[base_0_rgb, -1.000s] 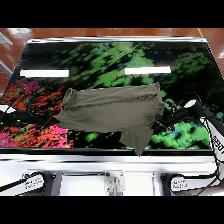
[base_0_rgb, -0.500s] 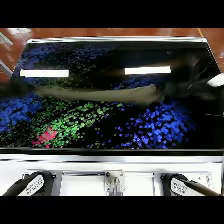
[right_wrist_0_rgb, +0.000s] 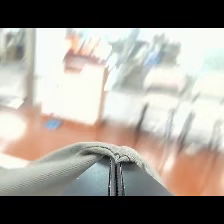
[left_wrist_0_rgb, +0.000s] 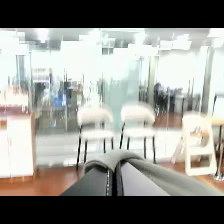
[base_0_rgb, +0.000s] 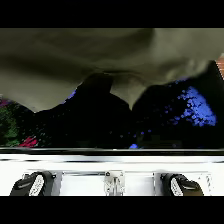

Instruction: Fold the shirts.

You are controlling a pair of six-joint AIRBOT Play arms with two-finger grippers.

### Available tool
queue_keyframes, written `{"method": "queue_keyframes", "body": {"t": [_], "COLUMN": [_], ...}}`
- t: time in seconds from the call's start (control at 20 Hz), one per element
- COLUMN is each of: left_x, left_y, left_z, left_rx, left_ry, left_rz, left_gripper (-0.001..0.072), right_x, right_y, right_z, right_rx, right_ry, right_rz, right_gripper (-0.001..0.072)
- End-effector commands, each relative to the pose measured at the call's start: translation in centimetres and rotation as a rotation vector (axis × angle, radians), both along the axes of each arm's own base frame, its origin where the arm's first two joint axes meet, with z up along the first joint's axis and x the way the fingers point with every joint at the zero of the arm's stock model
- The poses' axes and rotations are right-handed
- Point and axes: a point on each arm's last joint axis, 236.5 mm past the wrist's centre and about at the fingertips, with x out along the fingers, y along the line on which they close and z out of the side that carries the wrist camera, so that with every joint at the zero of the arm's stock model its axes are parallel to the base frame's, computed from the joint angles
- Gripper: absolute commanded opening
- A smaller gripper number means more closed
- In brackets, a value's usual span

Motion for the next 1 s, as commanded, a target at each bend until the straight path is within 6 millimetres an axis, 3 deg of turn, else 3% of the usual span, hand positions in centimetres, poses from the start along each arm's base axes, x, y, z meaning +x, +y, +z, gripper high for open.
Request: {"method": "queue_keyframes", "body": {"t": [0.0, 0.15, 0.25, 0.35, 0.45, 0.55, 0.65, 0.75, 0.85, 0.95], "left_x": [-5.4, -4.5, -3.2, -1.1, 1.9, 5.7, 9.8, 13.8, 17.5, 21.0], "left_y": [-0.4, 0.1, 0.4, 1.1, 2.6, 4.2, 5.6, 7.0, 8.5, 9.6], "left_z": [-0.6, -3.9, -5.6, -7.8, -11.2, -17.2, -25.4, -33.5, -41.1, -47.7], "left_rx": [-0.002, -0.034, -0.033, -0.044, -0.054, -0.086, -0.14, -0.212, -0.276, -0.327], "left_ry": [0.014, 0.162, 0.238, 0.313, 0.417, 0.596, 0.819, 1.012, 1.18, 1.327], "left_rz": [0.07, 0.085, 0.082, 0.085, 0.106, 0.117, 0.105, 0.099, 0.106, 0.109], "left_gripper": [0.0036, 0.0037, 0.0038, 0.0038, 0.0038, 0.0038, 0.0038, 0.0037, 0.0037, 0.0037], "right_x": [-7.7, -8.5, -6.9, -3.8, 0.1, 3.6, 7.4, 12.8, 18.3, 23.2], "right_y": [-1.5, -3.3, -3.9, -4.2, -4.9, -6.2, -7.0, -7.3, -6.5, -4.5], "right_z": [1.8, 0.7, -0.9, -4.4, -10.8, -17.8, -23.7, -29.6, -36.3, -43.8], "right_rx": [-0.011, -0.032, -0.021, -0.036, -0.062, -0.074, -0.034, 0.024, 0.101, 0.123], "right_ry": [-0.079, -0.038, 0.04, 0.201, 0.478, 0.773, 1.005, 1.144, 1.247, 1.341], "right_rz": [-0.142, -0.236, -0.247, -0.235, -0.223, -0.218, -0.202, -0.165, -0.105, -0.06], "right_gripper": [0.0048, 0.0049, 0.0048, 0.0049, 0.0049, 0.0049, 0.0049, 0.0049, 0.0048, 0.0048]}}
